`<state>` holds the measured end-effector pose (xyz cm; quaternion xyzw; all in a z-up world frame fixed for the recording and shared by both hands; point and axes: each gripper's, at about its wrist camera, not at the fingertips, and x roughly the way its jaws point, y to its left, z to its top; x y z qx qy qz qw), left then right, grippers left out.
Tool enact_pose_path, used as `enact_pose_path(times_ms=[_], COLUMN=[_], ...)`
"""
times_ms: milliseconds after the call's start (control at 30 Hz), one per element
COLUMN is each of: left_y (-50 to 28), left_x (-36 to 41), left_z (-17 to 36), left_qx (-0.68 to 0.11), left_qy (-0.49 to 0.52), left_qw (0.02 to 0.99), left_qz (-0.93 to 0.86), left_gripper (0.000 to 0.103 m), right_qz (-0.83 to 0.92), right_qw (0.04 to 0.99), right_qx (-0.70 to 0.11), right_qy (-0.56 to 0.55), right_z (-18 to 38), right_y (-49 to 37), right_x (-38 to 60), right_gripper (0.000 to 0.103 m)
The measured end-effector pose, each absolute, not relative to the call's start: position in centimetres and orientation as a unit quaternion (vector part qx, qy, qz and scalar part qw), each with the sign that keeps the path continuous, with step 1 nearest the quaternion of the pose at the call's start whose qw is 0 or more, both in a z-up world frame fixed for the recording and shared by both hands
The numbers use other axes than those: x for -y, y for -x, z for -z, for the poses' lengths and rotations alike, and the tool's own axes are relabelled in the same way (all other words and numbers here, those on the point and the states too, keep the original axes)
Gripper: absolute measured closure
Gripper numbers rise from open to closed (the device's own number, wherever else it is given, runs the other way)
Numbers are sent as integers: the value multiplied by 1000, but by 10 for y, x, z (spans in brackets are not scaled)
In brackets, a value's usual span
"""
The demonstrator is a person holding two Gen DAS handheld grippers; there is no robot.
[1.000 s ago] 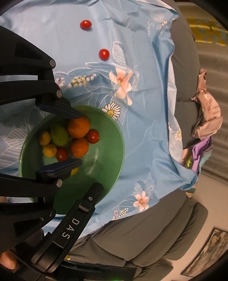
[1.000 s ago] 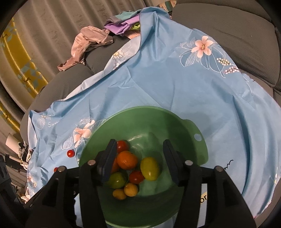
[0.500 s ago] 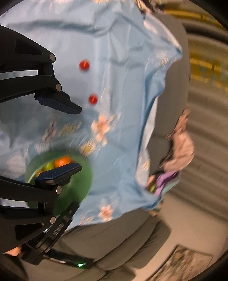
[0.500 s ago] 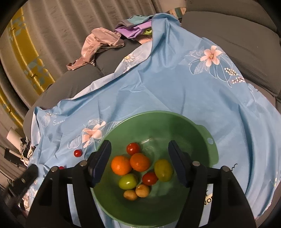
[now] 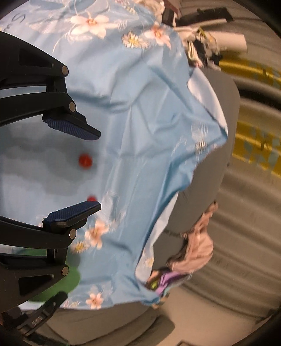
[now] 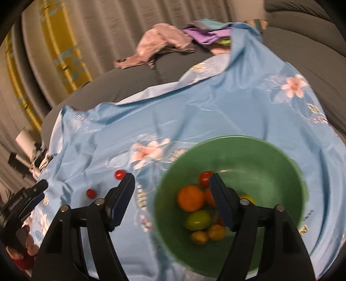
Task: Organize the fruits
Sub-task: 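Move both grippers away from the bowl toward the remaining cherry tomatoes, then grasp a cherry tomato with the left gripper while the right grasps another, then carry both cherry tomatoes over the green bowl and lower them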
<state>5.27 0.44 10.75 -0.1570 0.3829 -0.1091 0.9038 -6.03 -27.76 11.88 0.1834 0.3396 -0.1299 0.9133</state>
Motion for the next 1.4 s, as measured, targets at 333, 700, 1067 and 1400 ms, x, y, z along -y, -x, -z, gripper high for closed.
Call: enact_pose_path(times_ms=[333, 700, 1067, 1400], left_y=[-82, -116, -124, -121], left_x=[-10, 20, 35, 38], left_z=[-65, -25, -7, -7], left_qx=[-438, -482, -495, -494], left_qy=[160, 145, 112, 102], left_qw=[878, 852, 852, 855], left_qz=[112, 147, 133, 124], left_gripper=[46, 59, 69, 78], right_qz=[35, -7, 30, 27], right_qw=[921, 877, 872, 868], right_qx=[-348, -455, -482, -489], right_qy=[-172, -154, -82, -80], right_z=[-116, -60, -24, -12], right_y=[26, -94, -139, -143], right_x=[227, 192, 179, 184], right_gripper=[32, 65, 66, 71])
